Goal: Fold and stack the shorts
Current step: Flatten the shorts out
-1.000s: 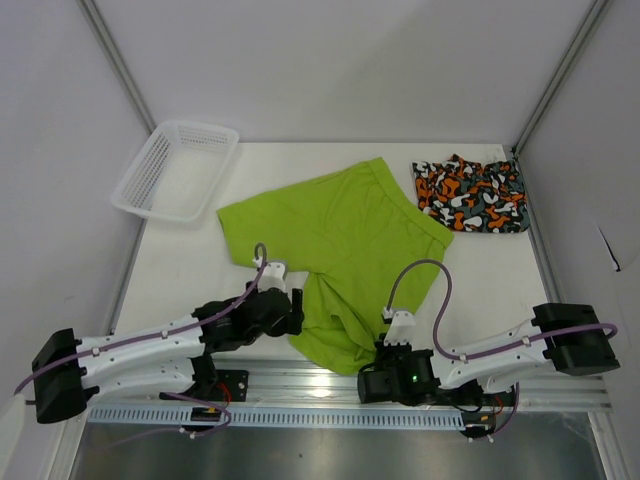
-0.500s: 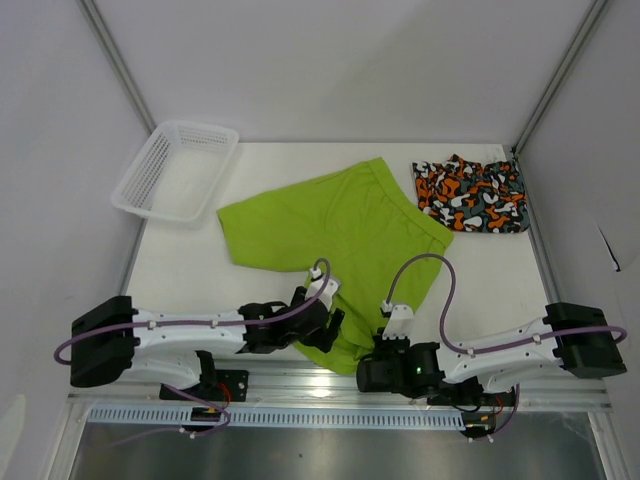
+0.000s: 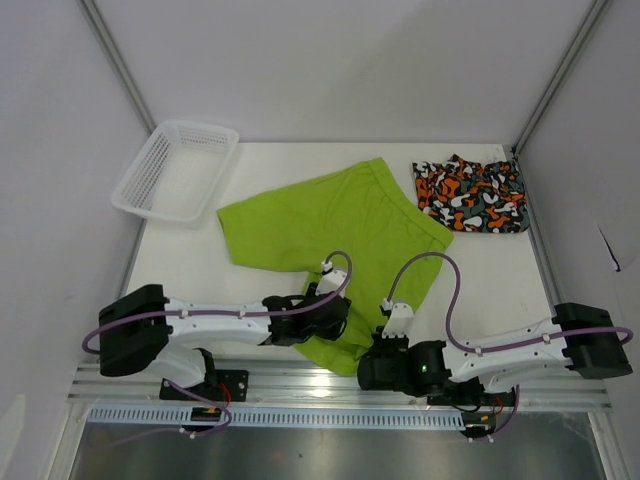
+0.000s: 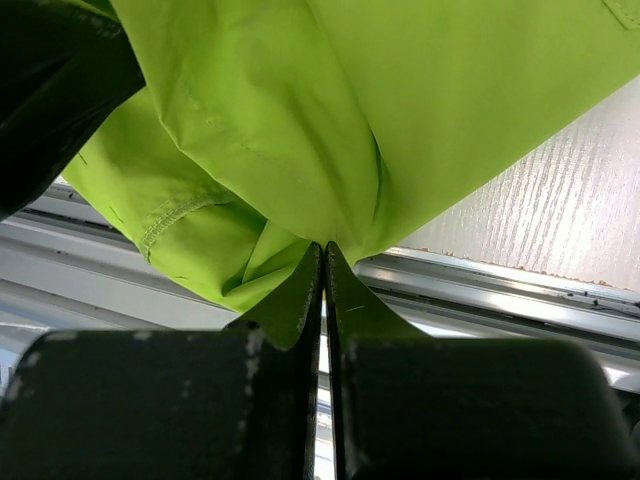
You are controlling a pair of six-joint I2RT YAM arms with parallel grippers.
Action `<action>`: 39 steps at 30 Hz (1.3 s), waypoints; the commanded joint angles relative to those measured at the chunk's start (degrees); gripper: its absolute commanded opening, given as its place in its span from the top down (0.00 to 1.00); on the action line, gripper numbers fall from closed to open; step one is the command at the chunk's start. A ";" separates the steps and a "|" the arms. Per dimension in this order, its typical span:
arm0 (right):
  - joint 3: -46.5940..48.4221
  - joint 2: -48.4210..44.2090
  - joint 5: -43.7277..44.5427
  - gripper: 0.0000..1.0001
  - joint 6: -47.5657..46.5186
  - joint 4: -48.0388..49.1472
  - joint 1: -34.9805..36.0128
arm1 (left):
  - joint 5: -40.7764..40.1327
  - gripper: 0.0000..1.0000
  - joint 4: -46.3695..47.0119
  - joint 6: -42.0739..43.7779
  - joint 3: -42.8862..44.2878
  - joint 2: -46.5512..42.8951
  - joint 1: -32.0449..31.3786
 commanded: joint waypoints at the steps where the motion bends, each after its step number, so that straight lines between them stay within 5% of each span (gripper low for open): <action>1: 0.18 -1.48 1.69 1.00 -0.13 1.06 0.00 | -1.86 0.42 -0.85 -0.88 3.48 1.97 1.36; 10: -0.88 -3.77 1.69 1.00 0.31 1.15 -0.09 | 0.34 0.60 -4.09 -1.23 7.43 8.12 3.74; 16: -1.23 -3.77 1.51 1.00 0.31 1.41 -0.09 | -0.36 1.00 -7.62 -3.25 9.63 10.24 5.41; 28: -0.17 2.12 1.07 1.00 0.83 2.82 0.44 | -11.87 1.00 -30.63 -3.86 14.03 1.27 6.55; 39: -0.17 2.20 1.77 1.00 1.45 3.34 1.40 | -20.31 1.00 -31.88 -6.06 10.43 -1.01 14.02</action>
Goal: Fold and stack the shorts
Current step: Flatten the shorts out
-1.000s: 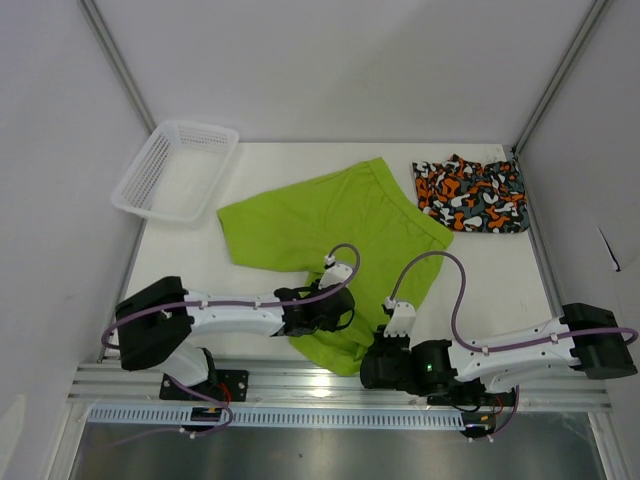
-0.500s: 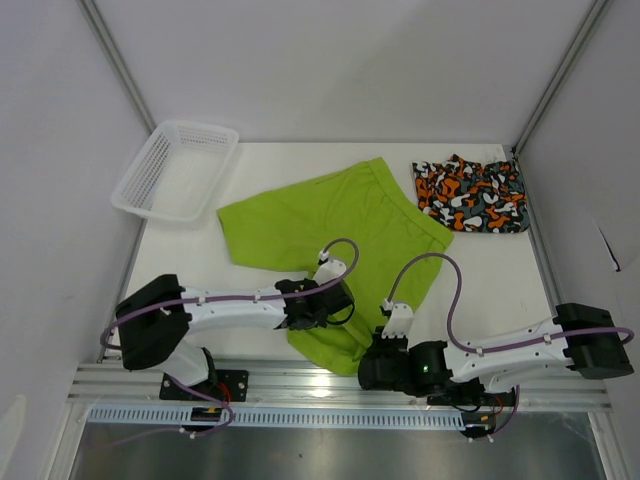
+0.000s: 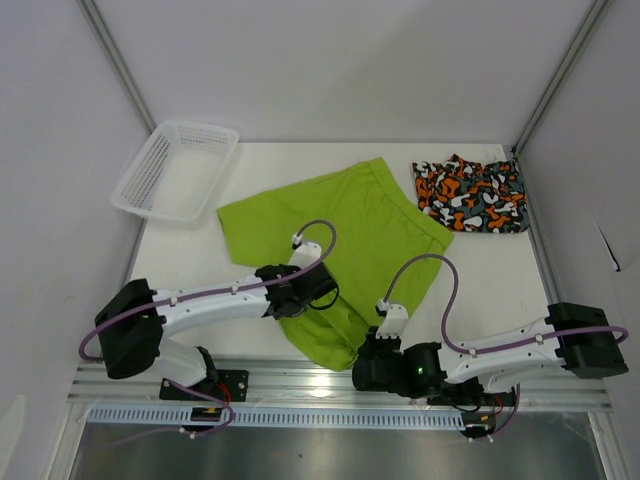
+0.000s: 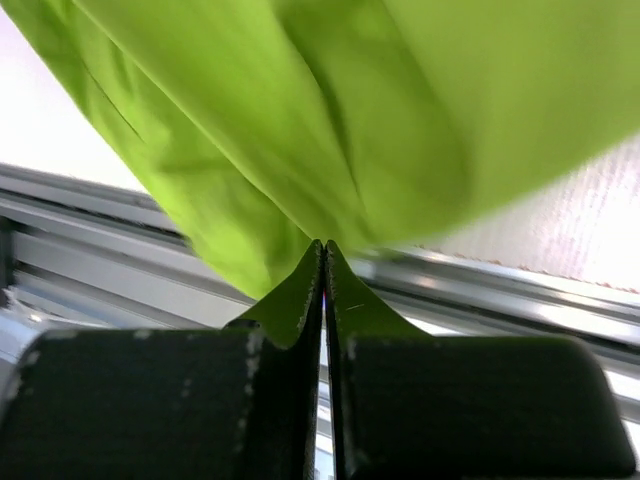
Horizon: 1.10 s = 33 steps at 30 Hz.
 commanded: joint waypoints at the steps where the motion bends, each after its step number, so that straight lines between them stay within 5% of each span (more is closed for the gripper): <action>1: 0.05 0.59 0.27 1.00 0.73 -4.55 1.34 | -11.09 1.00 -4.66 -1.95 -1.14 -2.06 4.58; 11: 3.03 8.05 0.09 1.00 0.29 -2.70 3.10 | -8.46 0.99 -0.03 -0.47 -4.57 -6.80 9.42; 16: 6.90 8.41 4.56 0.65 -3.22 -2.44 4.94 | -6.70 0.98 2.27 0.59 -6.94 -9.88 9.42; 24: 9.01 8.41 5.81 0.46 -14.03 6.52 3.63 | -4.33 0.94 5.79 1.47 -9.40 -12.87 9.51; 33: 11.20 12.18 2.90 0.44 -19.31 11.28 -1.03 | -4.06 0.94 6.58 1.12 -9.84 -11.91 9.51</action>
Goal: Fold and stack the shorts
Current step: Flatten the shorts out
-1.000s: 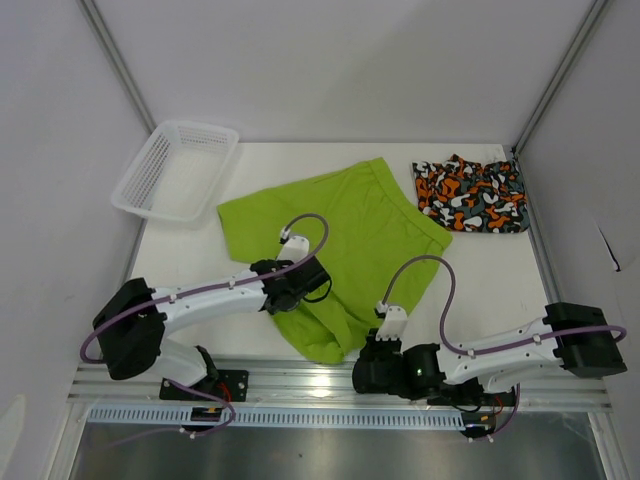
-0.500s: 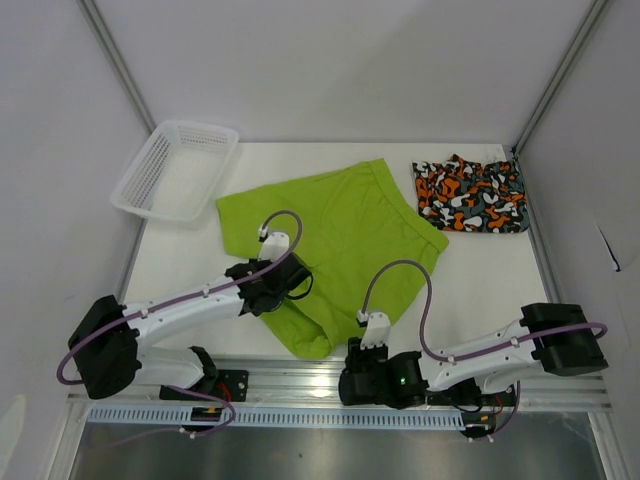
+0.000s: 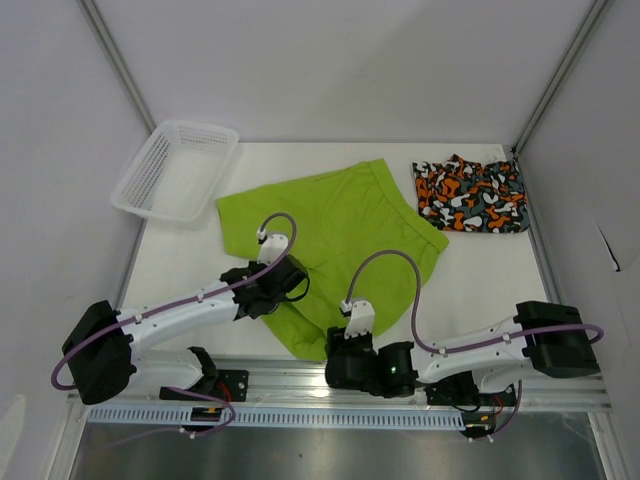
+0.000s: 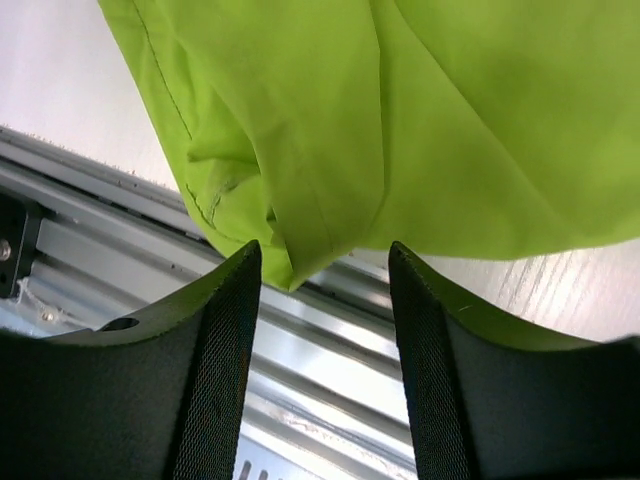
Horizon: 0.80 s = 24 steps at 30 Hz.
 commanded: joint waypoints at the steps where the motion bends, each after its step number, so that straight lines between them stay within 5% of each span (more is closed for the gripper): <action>1: 3.42 3.09 1.24 0.43 -2.83 2.36 -1.44 | -0.17 0.94 1.88 0.33 -0.40 -0.43 0.15; 4: 6.24 5.65 1.33 0.55 -1.08 -0.97 -3.03 | -0.43 0.94 1.88 0.33 -0.57 -0.78 0.15; 8: 10.63 9.16 3.08 0.91 0.16 -5.37 -2.60 | -0.96 0.94 1.44 0.16 -0.40 -1.05 0.24; 10: 14.66 10.48 3.79 1.00 1.12 -10.11 -1.45 | -1.31 0.94 1.18 0.16 -0.57 -0.96 0.68; 16: 25.21 18.39 7.65 1.00 7.79 -24.44 3.64 | -2.28 0.94 1.70 -0.11 -1.54 -0.70 3.83; 24: 23.30 22.26 6.34 1.00 11.58 -22.43 6.37 | -0.88 0.91 6.27 2.96 -3.21 1.32 10.34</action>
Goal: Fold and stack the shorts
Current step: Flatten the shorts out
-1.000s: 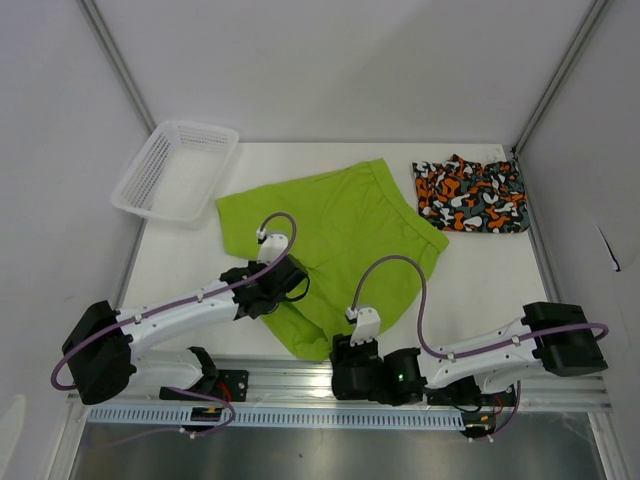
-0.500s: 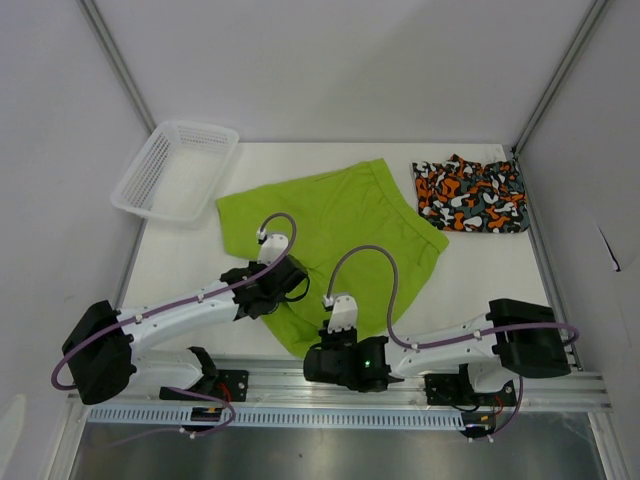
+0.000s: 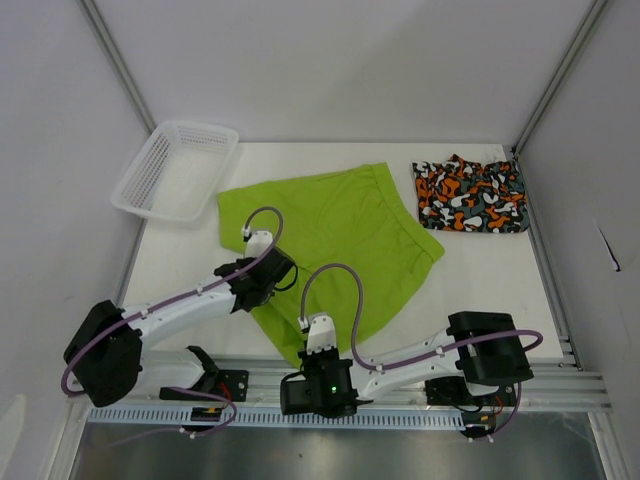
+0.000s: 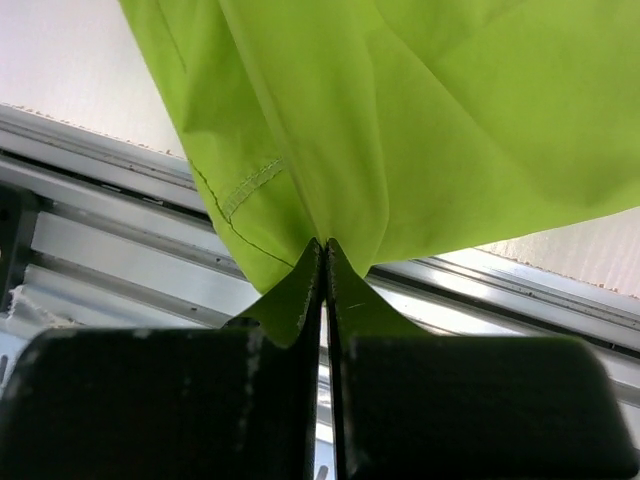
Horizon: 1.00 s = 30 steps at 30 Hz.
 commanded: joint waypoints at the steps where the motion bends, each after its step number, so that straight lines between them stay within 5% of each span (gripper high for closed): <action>1: -0.97 0.95 2.36 1.00 3.78 -2.21 1.63 | -0.90 0.91 4.20 2.44 -0.02 1.21 4.53; 14: 1.32 3.24 2.28 1.00 0.44 0.08 3.13 | 2.89 0.86 4.64 3.76 3.41 7.11 14.47; 22: -2.11 0.08 2.01 1.00 2.38 2.44 2.43 | 5.61 1.00 10.17 3.76 0.07 0.44 19.65; 28: -2.64 0.43 0.87 1.00 -2.53 7.71 1.37 | 4.47 1.00 12.72 3.06 -2.56 -5.81 21.94; 30: -3.42 -0.09 -0.18 0.99 -5.44 11.23 0.93 | 4.20 0.89 12.73 3.15 -3.01 -7.83 22.90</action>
